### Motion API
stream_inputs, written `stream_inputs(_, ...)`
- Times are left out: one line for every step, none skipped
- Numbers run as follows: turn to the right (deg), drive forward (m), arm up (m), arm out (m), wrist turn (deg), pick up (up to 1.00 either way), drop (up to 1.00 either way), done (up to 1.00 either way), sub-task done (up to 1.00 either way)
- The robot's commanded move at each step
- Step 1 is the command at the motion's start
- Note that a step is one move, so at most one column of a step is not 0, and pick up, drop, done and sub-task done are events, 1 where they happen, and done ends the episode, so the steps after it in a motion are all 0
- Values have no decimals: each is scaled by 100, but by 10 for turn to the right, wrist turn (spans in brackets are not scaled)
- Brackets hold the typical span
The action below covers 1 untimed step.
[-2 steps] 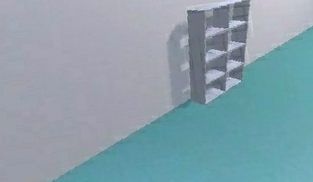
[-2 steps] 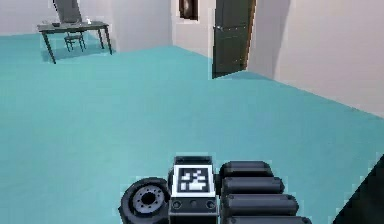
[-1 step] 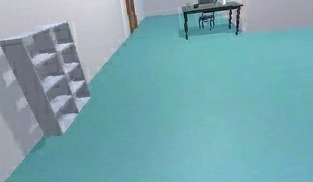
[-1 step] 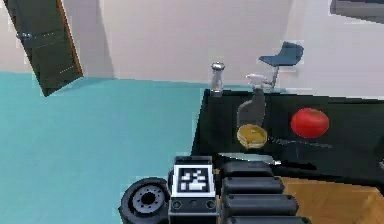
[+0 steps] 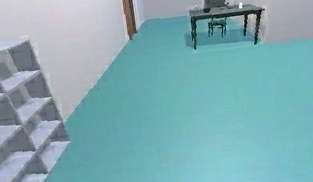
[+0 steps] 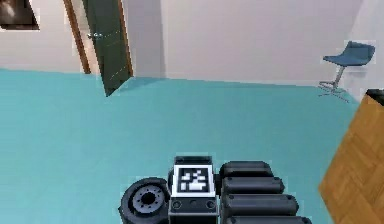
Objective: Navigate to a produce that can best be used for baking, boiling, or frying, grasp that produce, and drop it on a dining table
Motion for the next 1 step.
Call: stream_inputs(30, 0, 0, 0, 0, 0, 0, 0, 0)
